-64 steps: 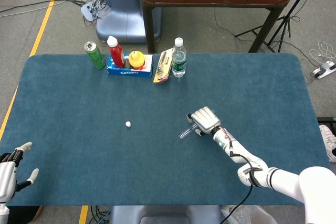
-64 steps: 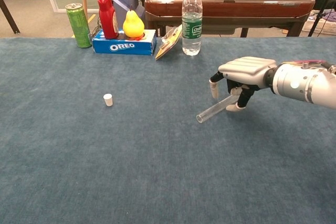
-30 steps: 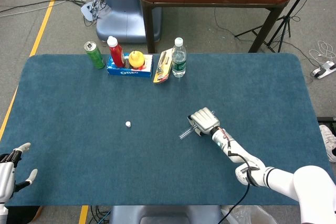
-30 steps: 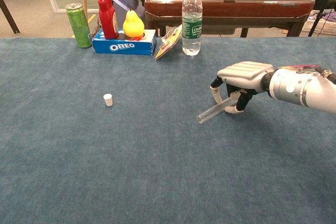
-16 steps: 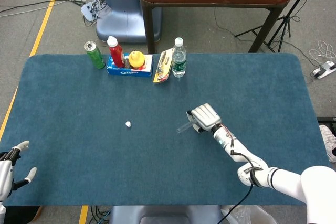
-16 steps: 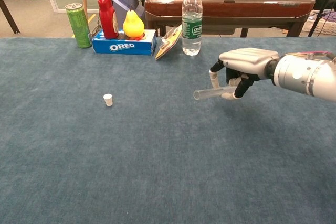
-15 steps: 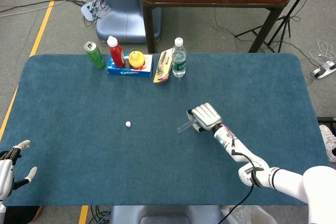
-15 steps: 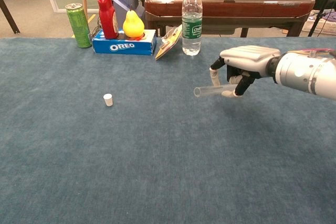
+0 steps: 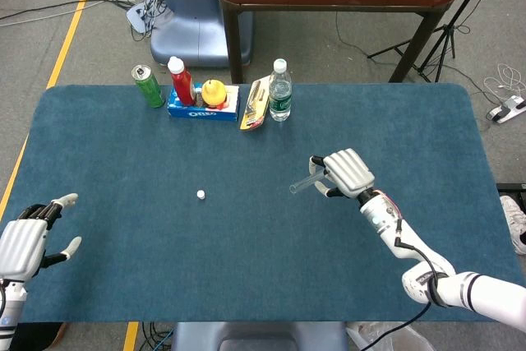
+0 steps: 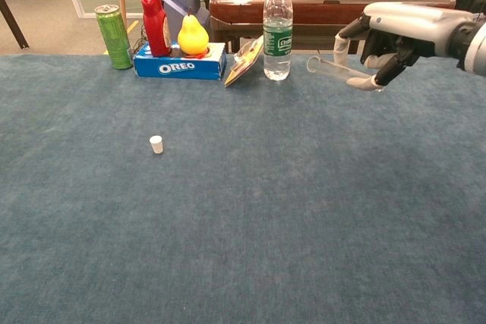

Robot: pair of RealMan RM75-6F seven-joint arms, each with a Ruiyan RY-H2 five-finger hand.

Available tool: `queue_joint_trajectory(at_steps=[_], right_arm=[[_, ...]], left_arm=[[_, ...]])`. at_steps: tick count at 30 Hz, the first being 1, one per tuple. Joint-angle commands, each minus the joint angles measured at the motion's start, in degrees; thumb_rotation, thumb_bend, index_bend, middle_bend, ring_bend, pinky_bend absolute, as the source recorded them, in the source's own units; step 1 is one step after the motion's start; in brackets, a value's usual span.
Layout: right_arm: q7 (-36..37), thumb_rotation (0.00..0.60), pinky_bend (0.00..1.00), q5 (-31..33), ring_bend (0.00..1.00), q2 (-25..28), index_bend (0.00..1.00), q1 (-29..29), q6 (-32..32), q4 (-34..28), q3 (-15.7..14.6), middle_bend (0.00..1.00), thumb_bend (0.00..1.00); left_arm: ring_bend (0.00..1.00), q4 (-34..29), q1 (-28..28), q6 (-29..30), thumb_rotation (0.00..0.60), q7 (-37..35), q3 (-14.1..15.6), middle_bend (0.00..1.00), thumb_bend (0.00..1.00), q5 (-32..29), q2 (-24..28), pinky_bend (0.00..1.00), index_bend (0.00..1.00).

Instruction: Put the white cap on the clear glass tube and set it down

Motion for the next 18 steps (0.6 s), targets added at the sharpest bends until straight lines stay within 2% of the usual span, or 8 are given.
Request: queue_joint_trajectory(at_steps=[1,6,12,14,18], right_arm=[[-0.03,0.6,1.0,0.09,1.0,3.23,0.85,-1.65,1.8,-3.38,0.14,1.0,0.57],[-2.43,0.6,1.0,0.79,1.0,6.96,0.85,-3.47,3.66,-7.44,-0.24,1.0,0.57],[-4.8,0.6,1.0,2.16,1.0,9.36,0.85,-4.92,4.63,-10.64,-0.78,1.0,0.57],[-5.26,0.6,1.0,2.45,1.0,9.72,0.85,-5.17,4.74,-11.08,-0.91,1.0,0.57],[-5.8,0.6,1.0,2.99,1.0,10.08,0.85,-5.53,4.73,-11.55,-1.11,1.0,0.57]], left_arm=[[0.37,1.43,-5.05,-5.18,0.6,-0.9,-2.11,0.28,0.25,0.34,-0.37,0.25,0.22],[0.43,4.94,-13.52,-15.13,0.6,-4.17,-4.05,0.33,0.25,0.21,-3.0,0.44,0.23],[0.63,12.37,-22.99,-25.14,0.6,-4.49,-5.83,0.55,0.25,-1.74,-9.65,0.79,0.25],[0.74,14.38,-25.13,-27.22,0.6,-3.84,-6.02,0.66,0.25,-2.4,-11.52,0.93,0.26],[0.85,18.34,-28.96,-30.49,0.6,-1.2,-6.37,0.78,0.25,-4.49,-15.38,1.0,0.28]])
